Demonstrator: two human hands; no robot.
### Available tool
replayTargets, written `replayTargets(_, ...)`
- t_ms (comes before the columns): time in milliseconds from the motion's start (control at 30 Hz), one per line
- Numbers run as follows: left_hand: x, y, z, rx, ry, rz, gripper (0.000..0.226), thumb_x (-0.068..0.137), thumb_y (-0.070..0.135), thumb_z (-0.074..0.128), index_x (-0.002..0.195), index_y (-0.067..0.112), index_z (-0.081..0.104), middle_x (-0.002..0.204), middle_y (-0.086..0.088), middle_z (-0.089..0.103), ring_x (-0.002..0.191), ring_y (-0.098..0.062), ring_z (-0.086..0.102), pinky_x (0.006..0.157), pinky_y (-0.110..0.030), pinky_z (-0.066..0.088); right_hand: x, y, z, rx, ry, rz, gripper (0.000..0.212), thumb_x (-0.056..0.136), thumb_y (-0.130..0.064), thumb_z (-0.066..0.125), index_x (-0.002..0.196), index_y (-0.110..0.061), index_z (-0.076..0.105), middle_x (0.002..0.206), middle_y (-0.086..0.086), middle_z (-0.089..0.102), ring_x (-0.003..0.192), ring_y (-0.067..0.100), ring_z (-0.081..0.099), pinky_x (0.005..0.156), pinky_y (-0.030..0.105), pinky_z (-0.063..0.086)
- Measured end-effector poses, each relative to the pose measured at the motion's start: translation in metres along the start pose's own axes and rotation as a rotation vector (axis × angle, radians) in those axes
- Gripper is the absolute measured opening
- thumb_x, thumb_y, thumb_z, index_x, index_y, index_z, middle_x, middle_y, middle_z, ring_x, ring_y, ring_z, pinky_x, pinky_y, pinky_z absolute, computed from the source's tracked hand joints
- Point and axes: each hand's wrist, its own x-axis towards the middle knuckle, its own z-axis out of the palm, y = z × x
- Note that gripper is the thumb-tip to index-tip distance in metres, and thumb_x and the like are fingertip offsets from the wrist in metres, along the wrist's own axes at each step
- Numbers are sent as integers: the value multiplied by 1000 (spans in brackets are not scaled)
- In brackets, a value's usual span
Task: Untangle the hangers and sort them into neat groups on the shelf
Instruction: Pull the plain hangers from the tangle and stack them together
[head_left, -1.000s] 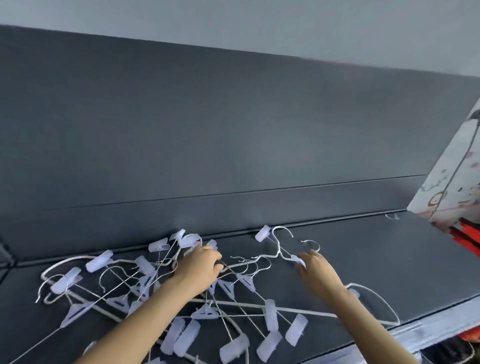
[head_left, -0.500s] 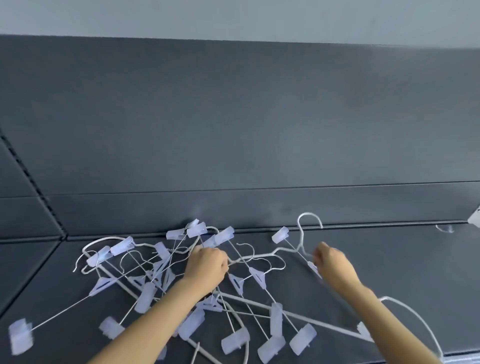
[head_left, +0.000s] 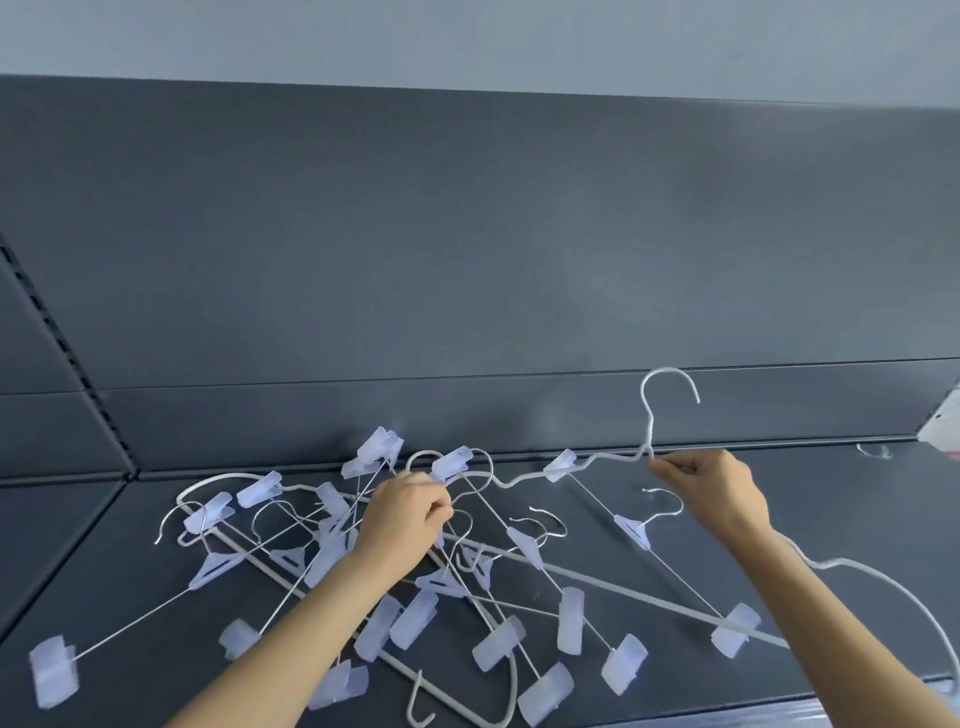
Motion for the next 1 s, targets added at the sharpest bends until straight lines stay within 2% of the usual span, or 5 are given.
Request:
replayTargets(167,-2,-3,3,102,-33,42,19,90,18,53,88,10,70,96,-1,64,96,-18,52,95,-31,38,-3,7,4,61,-7,6,19,83,-30,61,65,-30,68,47,-13,56,53,14,43,51,27,32)
replayTargets(300,-9,-10,5,21,5,31,15,88,17,57,94,8,68,112,0,57,112,-17,47,94,-25,37,-6,20,14,27,20,33,18,84,-32,61,72,-23,71,75,12,68,64,26,51,56,29,36)
replayTargets(500,-28,-32,-6,74,9,-127,22,88,25,58,107,14,56,112,2,56,110,-14,48,93,-25,40,-4,31,24,58,54,25,20,84,-18,63,66,-12,69,46,7,46,46,21,35,50,29,33)
replayTargets(867,-31,-29,4,216,-36,-169,45,88,43,50,126,19,49,134,2,43,124,-19,36,103,-31,30,-14,10,24,276,-23,16,13,83,-31,64,80,-21,72,88,5,70,85,25,60,67,31,41)
replayTargets(1000,-27,-30,6,210,-94,-148,32,88,42,50,113,23,60,132,7,46,125,-16,35,102,-32,26,-19,2,13,356,-54,15,21,85,-22,62,87,-4,73,81,10,66,56,2,53,49,14,35)
